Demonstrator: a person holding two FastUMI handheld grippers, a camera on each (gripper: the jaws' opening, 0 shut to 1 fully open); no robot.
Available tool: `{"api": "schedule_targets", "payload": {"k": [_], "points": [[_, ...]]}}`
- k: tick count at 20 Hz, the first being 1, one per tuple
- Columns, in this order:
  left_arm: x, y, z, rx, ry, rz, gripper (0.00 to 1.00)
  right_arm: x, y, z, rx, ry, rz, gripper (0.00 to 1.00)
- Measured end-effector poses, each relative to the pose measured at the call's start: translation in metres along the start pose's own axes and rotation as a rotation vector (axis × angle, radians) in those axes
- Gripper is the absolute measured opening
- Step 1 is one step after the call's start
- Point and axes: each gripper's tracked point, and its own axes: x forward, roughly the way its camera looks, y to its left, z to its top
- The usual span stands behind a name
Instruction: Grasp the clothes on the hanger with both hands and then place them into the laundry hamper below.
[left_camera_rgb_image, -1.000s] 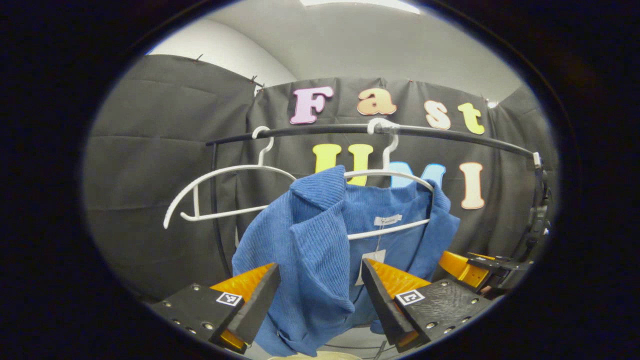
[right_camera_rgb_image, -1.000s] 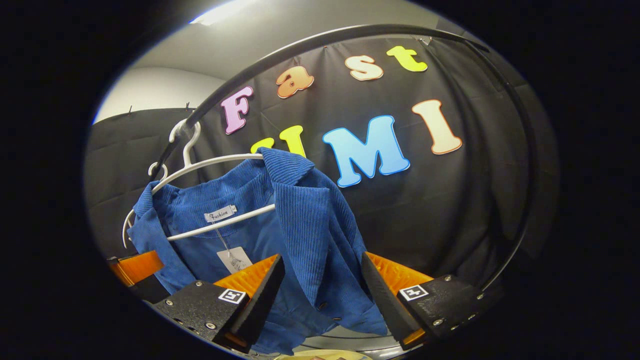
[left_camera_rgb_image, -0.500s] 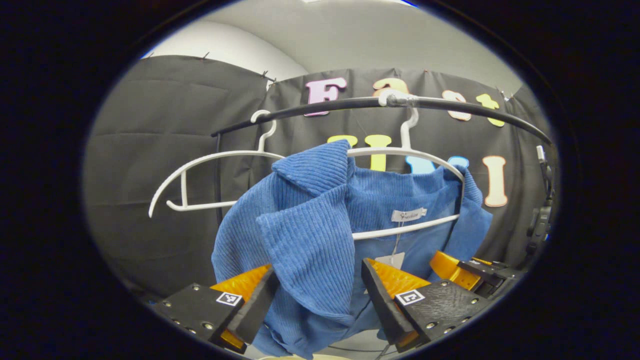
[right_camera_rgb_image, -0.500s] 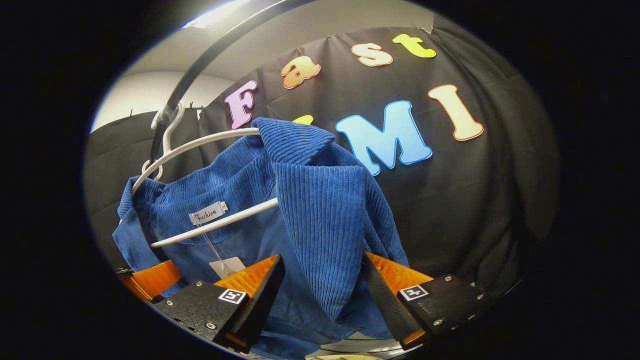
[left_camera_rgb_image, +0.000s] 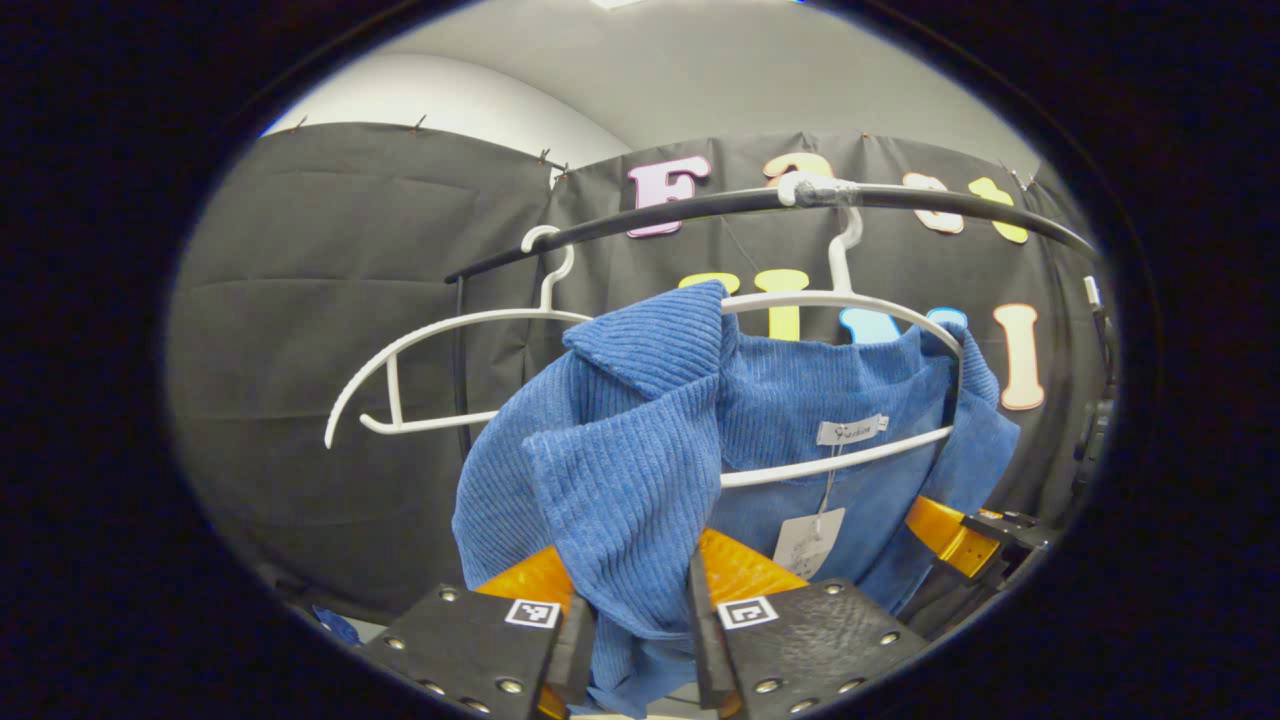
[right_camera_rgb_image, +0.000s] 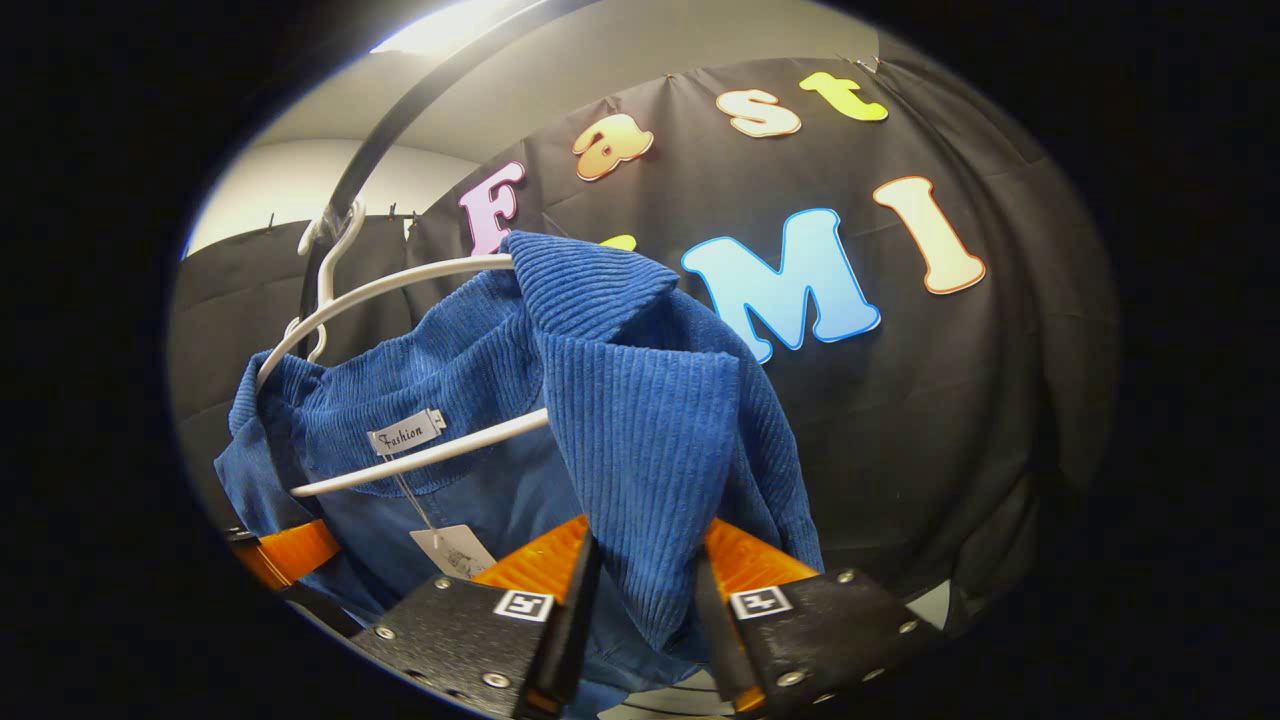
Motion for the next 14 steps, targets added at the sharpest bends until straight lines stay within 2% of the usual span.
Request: {"api": "schedule_targets", "payload": {"k": [2, 3, 5, 7, 14], "points": [[-0.008, 0.002, 0.000, -0.028, 0.001, -0.022, 0.18, -0.008, -0.010, 0.005, 0.008, -0.011, -0.032, 0.23], [-0.009, -0.001, -0.002, -0.042, 0.003, -0.052, 0.19, -0.009, -0.005, 0.008, 0.015, -0.014, 0.002, 0.10], [-0.010, 0.004, -0.008, -0.056, 0.021, -0.067, 0.20, -0.014, -0.002, 0.011, 0.012, -0.013, 0.036, 0.03], [-0.018, 0.006, -0.010, -0.098, 0.037, -0.092, 0.01, -0.017, -0.003, 0.011, -0.017, -0.002, 0.047, 0.00], [-0.046, 0.015, 0.019, -0.121, -0.020, -0.132, 0.01, -0.019, -0.010, 0.014, -0.060, -0.003, 0.028, 0.00]]}}
